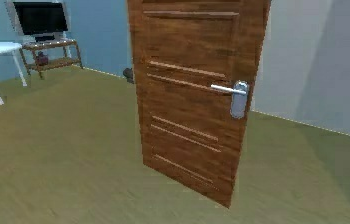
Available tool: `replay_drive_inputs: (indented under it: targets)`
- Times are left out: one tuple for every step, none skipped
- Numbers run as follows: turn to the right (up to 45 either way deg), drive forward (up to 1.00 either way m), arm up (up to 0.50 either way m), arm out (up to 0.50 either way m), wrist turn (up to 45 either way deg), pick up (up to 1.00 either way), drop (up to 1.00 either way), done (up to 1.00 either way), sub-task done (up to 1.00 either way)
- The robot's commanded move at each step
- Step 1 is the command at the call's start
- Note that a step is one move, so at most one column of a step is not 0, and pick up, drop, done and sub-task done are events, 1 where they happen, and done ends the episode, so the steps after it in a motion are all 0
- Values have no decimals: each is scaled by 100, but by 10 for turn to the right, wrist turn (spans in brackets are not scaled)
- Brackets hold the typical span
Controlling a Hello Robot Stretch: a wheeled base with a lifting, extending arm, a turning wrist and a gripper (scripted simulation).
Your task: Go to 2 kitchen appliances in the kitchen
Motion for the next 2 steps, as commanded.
replay_drive_inputs:
  targets:
    - [-450, 0, 0, 0, 0, 0, 0, 0, 0]
    - [-90, 0, 0, 0, 0, 0, 0, 0, 0]
